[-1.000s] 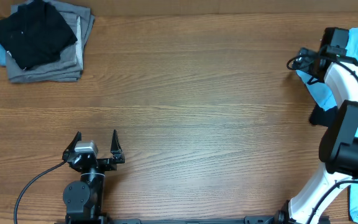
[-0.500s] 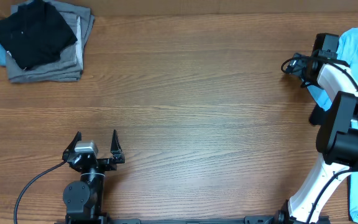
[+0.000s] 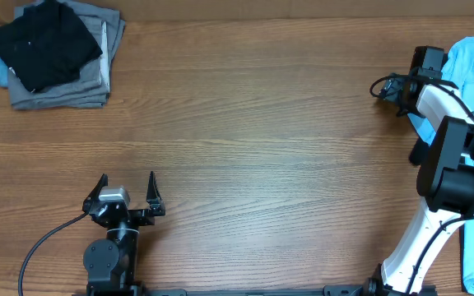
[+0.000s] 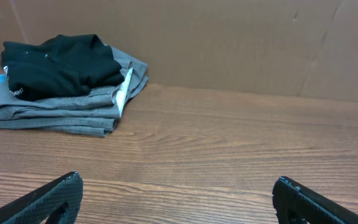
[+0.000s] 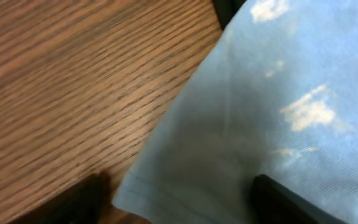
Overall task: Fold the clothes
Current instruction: 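Reach the right gripper to the light-blue T-shirt and grasp it, then drag the light-blue T-shirt left onto the table center with right gripper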
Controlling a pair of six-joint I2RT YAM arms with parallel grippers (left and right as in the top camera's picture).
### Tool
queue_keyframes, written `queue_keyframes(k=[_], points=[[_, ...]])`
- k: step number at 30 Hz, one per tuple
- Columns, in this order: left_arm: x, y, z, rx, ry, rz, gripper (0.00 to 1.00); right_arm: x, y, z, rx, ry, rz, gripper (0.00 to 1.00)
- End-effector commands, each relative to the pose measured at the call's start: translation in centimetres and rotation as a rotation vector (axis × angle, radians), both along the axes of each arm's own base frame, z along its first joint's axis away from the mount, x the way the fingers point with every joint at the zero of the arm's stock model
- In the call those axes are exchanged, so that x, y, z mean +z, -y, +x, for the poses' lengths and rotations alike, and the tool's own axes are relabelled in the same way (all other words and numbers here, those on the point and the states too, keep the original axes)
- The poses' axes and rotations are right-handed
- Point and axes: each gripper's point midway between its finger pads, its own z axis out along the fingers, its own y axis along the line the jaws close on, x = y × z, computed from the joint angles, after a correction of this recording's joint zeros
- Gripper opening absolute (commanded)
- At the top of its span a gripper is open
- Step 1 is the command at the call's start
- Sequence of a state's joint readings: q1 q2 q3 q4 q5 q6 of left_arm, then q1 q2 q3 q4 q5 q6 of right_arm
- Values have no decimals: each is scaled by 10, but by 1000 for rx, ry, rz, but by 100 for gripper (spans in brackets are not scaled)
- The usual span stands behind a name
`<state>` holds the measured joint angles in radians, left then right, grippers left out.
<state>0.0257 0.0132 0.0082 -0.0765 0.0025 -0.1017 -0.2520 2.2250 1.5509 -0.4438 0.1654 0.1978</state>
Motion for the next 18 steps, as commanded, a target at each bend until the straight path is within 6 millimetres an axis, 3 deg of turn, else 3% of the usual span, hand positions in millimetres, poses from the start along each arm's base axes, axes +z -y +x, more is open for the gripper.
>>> queue_keyframes(k=[1,10,14,18], points=[[0,0,0,4,5,13,100,-18,-1,-2,-11,-31,12,70],[0,0,0,4,5,13,100,-13,-5,0,-10,-25,19,4],[0,0,0,4,5,13,100,11,-11,8,-16,22,34,4],[0,0,0,4,5,13,100,58,-15,15,-7,89,21,4]])
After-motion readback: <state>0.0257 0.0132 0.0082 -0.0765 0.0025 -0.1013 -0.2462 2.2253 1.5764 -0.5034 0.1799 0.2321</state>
